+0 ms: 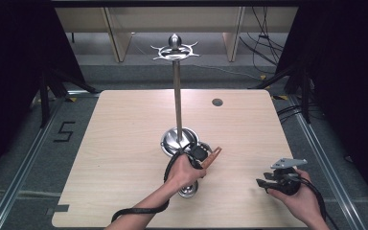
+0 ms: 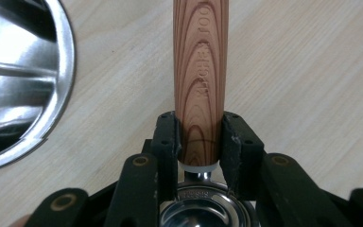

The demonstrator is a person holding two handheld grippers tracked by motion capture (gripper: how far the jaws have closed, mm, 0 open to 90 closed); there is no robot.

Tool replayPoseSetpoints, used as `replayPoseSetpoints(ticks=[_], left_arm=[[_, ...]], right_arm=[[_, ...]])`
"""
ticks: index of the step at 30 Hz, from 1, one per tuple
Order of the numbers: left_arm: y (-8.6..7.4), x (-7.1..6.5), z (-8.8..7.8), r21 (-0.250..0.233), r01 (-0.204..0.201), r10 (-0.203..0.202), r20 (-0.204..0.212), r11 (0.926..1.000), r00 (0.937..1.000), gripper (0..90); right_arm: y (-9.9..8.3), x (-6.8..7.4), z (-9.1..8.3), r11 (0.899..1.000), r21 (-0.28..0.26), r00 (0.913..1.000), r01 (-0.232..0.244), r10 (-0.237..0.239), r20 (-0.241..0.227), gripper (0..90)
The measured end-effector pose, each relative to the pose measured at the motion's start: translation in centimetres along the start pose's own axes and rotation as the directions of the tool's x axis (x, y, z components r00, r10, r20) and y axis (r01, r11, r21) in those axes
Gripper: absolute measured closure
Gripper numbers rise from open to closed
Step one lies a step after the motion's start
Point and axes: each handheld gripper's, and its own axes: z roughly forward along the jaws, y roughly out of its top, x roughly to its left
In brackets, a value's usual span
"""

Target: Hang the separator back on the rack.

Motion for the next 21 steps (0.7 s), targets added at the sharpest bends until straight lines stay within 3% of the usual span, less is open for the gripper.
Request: replayPoseSetpoints(ticks=[1,4,5,6,7,10,11,12,13,15,17,18,20,21], left_arm=[[-0.3,-0.1,-0.3,-0.015,0.029,-0.029,0.006,0.9995,0.9996,68.4],[-0.8,0.0,-0.9,-0.053,0.044,-0.044,-0.004,0.9976,0.9990,68.4],[-1.1,-0.2,-1.2,-0.080,0.096,-0.095,0.011,0.9921,0.9954,68.4],[-1.5,0.3,-1.7,-0.106,0.065,-0.065,0.007,0.9922,0.9979,68.5],[-1.7,0.3,-2.1,-0.117,0.065,-0.065,0.004,0.9909,0.9979,68.5],[-2.1,0.4,-2.6,-0.144,0.065,-0.065,0.004,0.9875,0.9979,68.5],[-2.4,0.5,-2.9,-0.153,0.064,-0.063,0.012,0.9861,0.9980,68.5],[-2.7,0.5,-3.2,-0.175,0.068,-0.067,0.014,0.9822,0.9977,68.5],[-2.8,0.5,-3.5,-0.179,0.066,-0.065,0.014,0.9816,0.9978,68.5],[-3.1,0.5,-3.8,-0.218,0.068,-0.068,0.009,0.9737,0.9977,68.5],[-3.2,0.4,-4.0,-0.225,0.082,-0.078,0.024,0.9709,0.9967,68.5],[-3.5,0.4,-4.2,-0.269,0.084,-0.082,0.018,0.9595,0.9965,68.5],[-3.8,0.3,-4.7,-0.291,0.087,-0.085,0.019,0.9529,0.9962,68.5],[-3.9,0.4,-4.8,-0.306,0.086,-0.087,0.013,0.9480,0.9962,68.5]], right_arm=[[0.0,0.0,0.0,1.000,-0.001,1.0000,-0.003,0.003,0.001,57.6],[0.0,0.0,0.0,1.000,0.001,1.0000,0.007,-0.007,0.003,57.6],[0.0,0.0,0.0,1.000,0.002,1.0000,0.006,-0.006,0.003,57.6],[0.0,0.1,0.1,1.000,0.001,1.0000,-0.003,0.003,0.003,57.6],[0.1,0.2,0.0,1.000,0.008,0.9997,-0.026,0.026,0.000,57.4],[0.0,0.3,0.2,0.999,-0.014,0.9996,-0.029,0.029,0.000,57.5],[0.0,0.6,0.2,0.998,-0.011,0.9980,-0.063,0.063,-0.001,57.4],[0.0,0.2,0.2,1.000,-0.012,0.9998,-0.021,0.021,-0.001,57.4],[0.1,0.2,0.0,1.000,0.007,0.9997,-0.026,0.026,0.001,57.4],[-0.1,0.1,0.3,1.000,-0.025,0.9999,-0.006,0.007,0.009,57.3],[-0.1,0.1,0.3,1.000,-0.025,1.0000,-0.004,0.004,0.008,57.3],[-0.1,0.3,0.3,0.999,-0.021,0.9996,-0.026,0.026,0.005,57.3],[-0.1,0.3,0.3,0.999,-0.024,0.9995,-0.030,0.030,0.002,57.3],[-0.1,0.1,0.3,1.000,-0.030,1.0000,-0.001,0.001,0.005,57.3]])
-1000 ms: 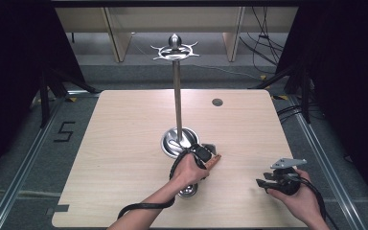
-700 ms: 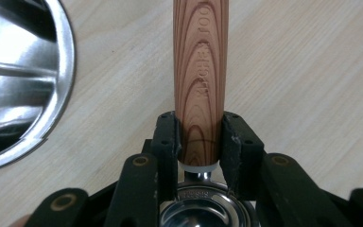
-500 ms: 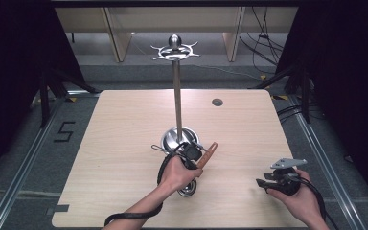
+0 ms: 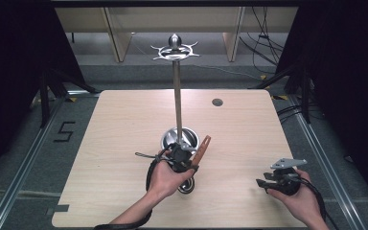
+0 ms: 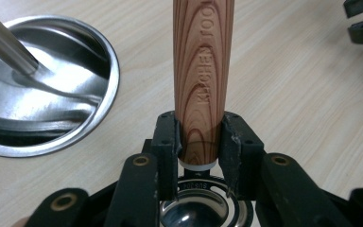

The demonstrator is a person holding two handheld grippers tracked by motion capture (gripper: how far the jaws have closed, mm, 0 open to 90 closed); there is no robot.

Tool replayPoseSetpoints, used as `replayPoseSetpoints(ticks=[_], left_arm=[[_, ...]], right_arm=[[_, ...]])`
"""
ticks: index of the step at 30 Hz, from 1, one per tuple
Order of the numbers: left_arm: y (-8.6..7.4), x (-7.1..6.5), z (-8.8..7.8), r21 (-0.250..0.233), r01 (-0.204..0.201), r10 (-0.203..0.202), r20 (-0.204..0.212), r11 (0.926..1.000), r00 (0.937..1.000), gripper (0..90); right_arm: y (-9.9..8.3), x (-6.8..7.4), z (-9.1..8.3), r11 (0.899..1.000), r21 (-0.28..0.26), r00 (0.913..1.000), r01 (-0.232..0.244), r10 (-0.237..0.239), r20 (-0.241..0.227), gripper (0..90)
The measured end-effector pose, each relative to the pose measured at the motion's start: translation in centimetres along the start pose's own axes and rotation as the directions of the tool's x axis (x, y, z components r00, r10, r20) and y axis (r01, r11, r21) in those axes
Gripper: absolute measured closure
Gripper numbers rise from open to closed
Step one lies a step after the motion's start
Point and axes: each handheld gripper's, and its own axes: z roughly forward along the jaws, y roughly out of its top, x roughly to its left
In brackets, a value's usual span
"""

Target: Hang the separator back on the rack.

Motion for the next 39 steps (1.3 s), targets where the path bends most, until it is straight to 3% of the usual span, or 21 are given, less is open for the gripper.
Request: replayPoseSetpoints(ticks=[3,4,5,6,8,12,13,14,15,16,20,24,25,26,27,30,31,32,35,37,39], left_arm=[[-0.3,0.5,-0.8,-0.017,-0.012,0.012,0.028,0.9998,0.9995,68.5],[-0.5,0.5,-1.0,-0.045,-0.009,0.010,0.016,0.9989,0.9998,68.5],[-0.5,0.5,-1.0,-0.045,-0.009,0.010,0.016,0.9989,0.9998,68.5],[-0.7,0.8,-1.4,-0.075,-0.012,0.012,0.007,0.9971,0.9999,68.5],[-0.9,1.1,-2.1,-0.087,-0.016,0.018,0.018,0.9961,0.9997,68.5],[-1.4,1.7,-3.1,-0.123,-0.016,0.019,0.024,0.9923,0.9995,68.5],[-1.5,1.9,-3.4,-0.135,-0.015,0.019,0.023,0.9908,0.9996,68.4],[-1.6,2.0,-3.6,-0.142,-0.020,0.023,0.018,0.9897,0.9996,68.5],[-1.7,2.1,-3.9,-0.138,-0.025,0.027,0.016,0.9901,0.9995,68.5],[-1.9,2.3,-4.1,-0.149,-0.022,0.025,0.018,0.9887,0.9995,68.4],[-2.2,2.9,-4.9,-0.174,-0.038,0.041,0.013,0.9841,0.9991,68.5],[-2.4,3.5,-5.4,-0.197,-0.018,0.020,0.009,0.9802,0.9997,68.4],[-2.4,3.7,-5.6,-0.202,-0.013,0.014,0.007,0.9793,0.9999,68.4],[-2.5,3.8,-5.8,-0.207,-0.009,0.010,0.005,0.9784,0.9999,68.4],[-2.5,3.9,-6.0,-0.212,-0.006,0.007,0.003,0.9772,1.0000,68.5],[-2.6,4.2,-6.4,-0.220,-0.013,0.012,-0.003,0.9754,0.9999,68.4],[-2.7,4.4,-6.7,-0.227,-0.011,0.012,0.004,0.9737,0.9999,68.5],[-2.7,4.4,-6.8,-0.248,0.000,0.001,0.006,0.9687,1.0000,68.4],[-2.8,4.8,-7.2,-0.246,-0.005,0.005,0.001,0.9693,1.0000,68.4],[-2.8,4.9,-7.4,-0.263,0.010,-0.010,0.004,0.9648,0.9999,68.4],[-2.8,5.2,-7.7,-0.275,0.016,-0.014,0.009,0.9613,0.9999,68.4]], right_arm=[[0.0,0.0,-0.1,1.000,0.006,1.0000,0.006,-0.006,0.007,57.3],[0.1,-0.1,-0.3,1.000,0.030,1.0000,0.008,-0.008,0.001,57.2],[0.1,-0.1,-0.3,1.000,0.030,1.0000,0.008,-0.008,0.001,57.2],[0.1,-0.1,-0.2,1.000,0.023,1.0000,0.008,-0.009,0.002,57.2],[0.0,0.0,0.0,1.000,-0.010,1.0000,0.003,-0.003,0.002,57.2],[0.0,0.1,0.0,1.000,-0.011,1.0000,-0.006,0.006,0.008,57.1],[0.0,0.3,0.0,1.000,-0.009,0.9996,-0.027,0.027,0.005,57.1],[0.0,0.1,0.0,1.000,-0.012,0.9999,-0.012,0.012,0.006,57.1],[0.0,0.1,0.0,1.000,-0.010,1.0000,-0.005,0.005,0.007,57.1],[0.2,0.1,-0.4,0.999,0.030,0.9999,-0.014,0.014,-0.002,57.1],[0.2,0.2,-0.4,0.999,0.027,0.9996,-0.027,0.027,-0.005,57.0],[0.2,0.2,-0.3,0.999,0.025,0.9997,-0.024,0.024,-0.005,56.9],[0.1,0.1,-0.3,1.000,0.019,1.0000,-0.003,0.003,-0.001,56.9],[0.0,0.1,0.1,1.000,-0.022,1.0000,-0.007,0.007,0.007,56.9],[0.1,0.1,-0.2,1.000,0.006,0.9999,-0.011,0.011,0.001,56.9],[0.1,0.2,-0.1,1.000,0.003,0.9996,-0.028,0.028,-0.007,56.9],[0.1,0.1,-0.3,1.000,0.016,0.9999,-0.015,0.015,-0.005,56.9],[0.0,0.1,0.1,1.000,-0.021,1.0000,0.003,-0.003,0.009,56.8],[0.0,0.1,0.0,1.000,-0.016,1.0000,-0.006,0.006,0.006,56.8],[0.0,-0.2,0.2,0.998,-0.041,0.9992,0.038,-0.037,0.014,56.8],[0.2,0.0,-0.4,1.000,0.017,0.9999,0.014,-0.014,0.004,56.8]])
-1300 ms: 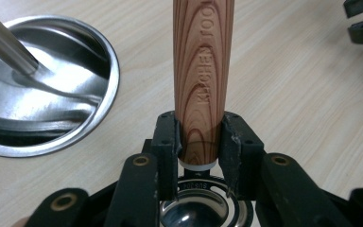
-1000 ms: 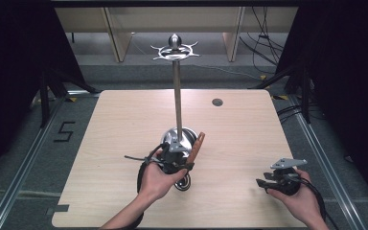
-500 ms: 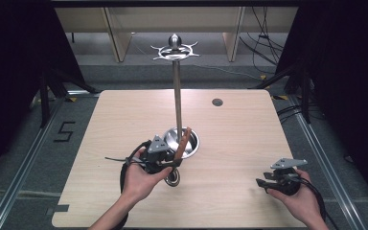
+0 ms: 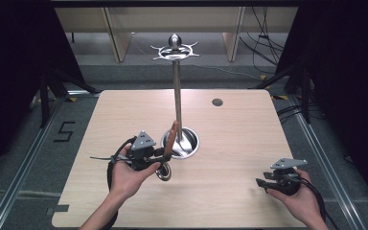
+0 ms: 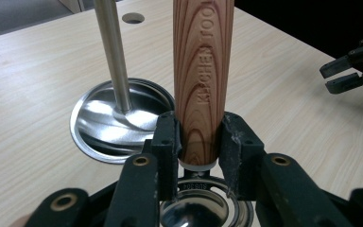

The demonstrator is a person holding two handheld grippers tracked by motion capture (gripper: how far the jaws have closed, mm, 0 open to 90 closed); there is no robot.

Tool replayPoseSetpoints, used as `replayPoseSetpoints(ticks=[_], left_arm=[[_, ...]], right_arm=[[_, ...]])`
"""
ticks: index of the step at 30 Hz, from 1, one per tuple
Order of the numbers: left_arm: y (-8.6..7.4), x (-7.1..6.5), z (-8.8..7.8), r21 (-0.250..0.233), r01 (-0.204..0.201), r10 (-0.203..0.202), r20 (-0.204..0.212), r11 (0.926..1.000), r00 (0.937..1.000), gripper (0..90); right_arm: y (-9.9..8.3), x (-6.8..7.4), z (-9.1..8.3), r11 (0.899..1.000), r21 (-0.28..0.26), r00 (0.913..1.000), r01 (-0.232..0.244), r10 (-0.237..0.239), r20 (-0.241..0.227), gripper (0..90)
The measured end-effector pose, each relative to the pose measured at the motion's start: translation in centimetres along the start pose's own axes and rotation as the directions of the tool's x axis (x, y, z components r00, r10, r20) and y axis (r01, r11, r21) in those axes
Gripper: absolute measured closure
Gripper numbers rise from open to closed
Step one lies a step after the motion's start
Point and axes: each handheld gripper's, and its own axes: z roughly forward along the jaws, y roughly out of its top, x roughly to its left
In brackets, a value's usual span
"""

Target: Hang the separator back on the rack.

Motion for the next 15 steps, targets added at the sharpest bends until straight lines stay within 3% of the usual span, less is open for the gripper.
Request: replayPoseSetpoints(ticks=[2,3,4,8,11,13,14,15], left_arm=[[0.1,0.4,-0.5,-0.009,-0.011,0.011,0.000,0.9999,0.9999,68.4],[0.1,0.6,-0.8,0.002,-0.022,0.022,-0.005,0.9998,0.9997,68.4],[0.1,0.6,-0.7,-0.016,-0.003,0.003,0.003,0.9999,1.0000,68.4],[0.3,1.4,-1.4,-0.021,-0.038,0.038,0.006,0.9991,0.9993,68.4],[0.6,1.7,-1.9,-0.035,-0.028,0.028,0.002,0.9990,0.9996,68.4],[0.9,2.0,-2.3,-0.050,-0.025,0.025,-0.001,0.9984,0.9997,68.4],[1.0,2.1,-2.5,-0.061,-0.023,0.023,-0.004,0.9979,0.9997,68.4],[1.1,2.3,-2.7,-0.058,-0.026,0.025,-0.009,0.9980,0.9996,68.4]], right_arm=[[0.0,0.0,0.0,1.000,0.002,1.0000,0.001,-0.001,-0.001,56.8],[-0.1,0.1,0.3,0.999,-0.038,1.0000,-0.010,0.010,0.000,56.8],[-0.1,0.1,0.3,0.999,-0.042,1.0000,-0.008,0.008,0.000,56.7],[-0.1,0.1,0.2,0.999,-0.034,0.9999,-0.010,0.010,-0.003,56.5],[-0.1,0.1,0.2,0.999,-0.034,1.0000,-0.010,0.010,-0.002,56.4],[0.0,0.0,0.0,1.000,-0.003,1.0000,0.001,-0.001,-0.003,56.4],[0.0,0.1,0.2,1.000,-0.026,1.0000,-0.007,0.007,0.000,56.3],[0.0,0.0,0.0,1.000,-0.004,1.0000,0.000,0.000,-0.005,56.3]])
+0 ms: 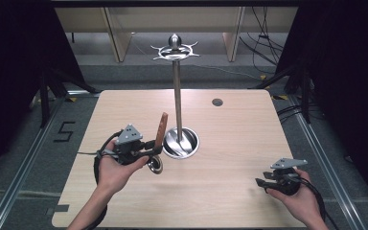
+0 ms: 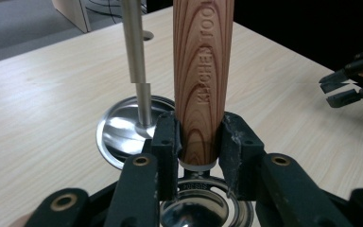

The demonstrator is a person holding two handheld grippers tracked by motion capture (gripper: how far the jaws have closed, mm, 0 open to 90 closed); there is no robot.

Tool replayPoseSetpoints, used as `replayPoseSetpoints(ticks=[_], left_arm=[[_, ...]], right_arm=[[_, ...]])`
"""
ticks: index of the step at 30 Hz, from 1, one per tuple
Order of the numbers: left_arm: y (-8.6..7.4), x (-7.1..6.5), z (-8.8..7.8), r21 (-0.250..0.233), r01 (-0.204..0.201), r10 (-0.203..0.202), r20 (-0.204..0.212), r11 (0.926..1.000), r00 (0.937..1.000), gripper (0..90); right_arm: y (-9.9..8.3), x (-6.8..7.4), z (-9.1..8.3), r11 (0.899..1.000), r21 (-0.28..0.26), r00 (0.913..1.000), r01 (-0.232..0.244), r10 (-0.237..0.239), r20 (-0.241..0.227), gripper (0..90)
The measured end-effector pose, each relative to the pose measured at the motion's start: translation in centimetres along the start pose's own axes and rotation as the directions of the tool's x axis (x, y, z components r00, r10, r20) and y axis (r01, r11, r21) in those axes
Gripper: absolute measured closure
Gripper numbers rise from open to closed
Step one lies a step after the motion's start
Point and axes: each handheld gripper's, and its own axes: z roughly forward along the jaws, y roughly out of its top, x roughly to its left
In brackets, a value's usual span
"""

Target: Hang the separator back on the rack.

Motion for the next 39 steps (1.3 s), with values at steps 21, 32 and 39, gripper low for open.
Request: replayPoseSetpoints(ticks=[21,32,39], left_arm=[[1.8,2.4,-1.7,-0.047,-0.022,0.023,0.014,0.9986,0.9996,68.4],[2.8,3.3,-2.4,-0.058,-0.025,0.025,0.001,0.9980,0.9997,68.4],[3.4,3.5,-2.8,-0.066,-0.030,0.030,-0.006,0.9973,0.9995,68.4]], right_arm=[[-0.2,0.0,0.6,0.998,-0.065,0.9999,0.010,-0.009,0.010,55.6],[0.0,0.0,0.0,1.000,-0.008,1.0000,-0.002,0.002,-0.001,55.4],[-0.1,0.1,0.3,0.999,-0.044,0.9999,-0.012,0.012,-0.001,55.4]])
